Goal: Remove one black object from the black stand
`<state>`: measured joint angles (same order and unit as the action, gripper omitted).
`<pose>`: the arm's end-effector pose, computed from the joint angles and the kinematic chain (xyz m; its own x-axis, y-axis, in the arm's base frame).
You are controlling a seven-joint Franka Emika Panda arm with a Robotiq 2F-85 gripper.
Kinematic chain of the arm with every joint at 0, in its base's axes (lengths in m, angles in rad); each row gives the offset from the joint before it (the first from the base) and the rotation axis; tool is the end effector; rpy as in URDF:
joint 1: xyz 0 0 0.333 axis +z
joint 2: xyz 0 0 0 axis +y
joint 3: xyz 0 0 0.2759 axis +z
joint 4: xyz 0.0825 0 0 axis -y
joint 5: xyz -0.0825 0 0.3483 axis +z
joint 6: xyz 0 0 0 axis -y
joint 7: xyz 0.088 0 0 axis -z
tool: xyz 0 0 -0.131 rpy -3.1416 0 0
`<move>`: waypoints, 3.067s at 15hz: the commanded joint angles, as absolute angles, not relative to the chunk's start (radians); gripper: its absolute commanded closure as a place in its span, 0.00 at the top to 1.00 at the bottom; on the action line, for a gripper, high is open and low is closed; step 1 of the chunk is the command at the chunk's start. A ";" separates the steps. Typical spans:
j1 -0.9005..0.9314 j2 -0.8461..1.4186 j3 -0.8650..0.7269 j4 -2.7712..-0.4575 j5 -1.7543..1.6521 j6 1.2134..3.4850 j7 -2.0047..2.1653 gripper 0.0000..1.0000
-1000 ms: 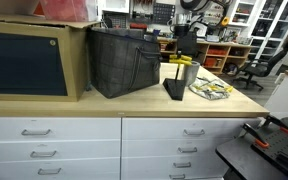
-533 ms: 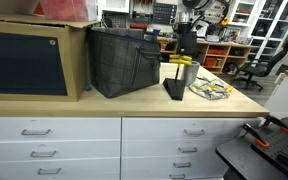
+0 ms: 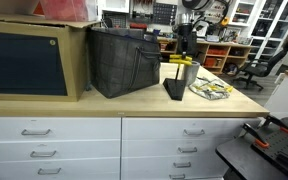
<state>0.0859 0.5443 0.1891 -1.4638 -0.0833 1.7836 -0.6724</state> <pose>0.6036 0.1458 0.3107 0.5592 0.8148 -0.1530 0.8019 -0.5785 -0.1495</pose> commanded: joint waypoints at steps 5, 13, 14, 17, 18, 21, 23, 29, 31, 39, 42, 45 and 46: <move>0.082 0.523 0.185 -1.465 -0.075 1.782 -0.695 0.06; 0.077 0.468 0.180 -1.486 -0.064 1.824 -0.660 0.06; 0.075 0.461 0.180 -1.488 -0.061 1.827 -0.656 0.06; 0.070 0.442 0.180 -1.493 -0.049 1.832 -0.637 0.06; 0.066 0.432 0.180 -1.496 -0.039 1.832 -0.633 0.06; 0.056 0.392 0.177 -1.515 -0.016 1.854 -0.605 0.06; 0.045 0.359 0.174 -1.528 0.000 1.865 -0.589 0.06; 0.002 0.288 0.146 -1.541 0.063 1.828 -0.561 0.06; -0.010 0.276 0.125 -1.548 0.074 1.807 -0.545 0.06; -0.067 0.266 0.034 -1.571 0.142 1.849 -0.358 0.06; -0.078 0.249 0.017 -1.581 0.170 1.910 -0.289 0.06; -0.069 0.221 0.003 -1.602 0.134 1.958 -0.223 0.06; -0.059 0.214 -0.001 -1.611 0.105 1.972 -0.202 0.06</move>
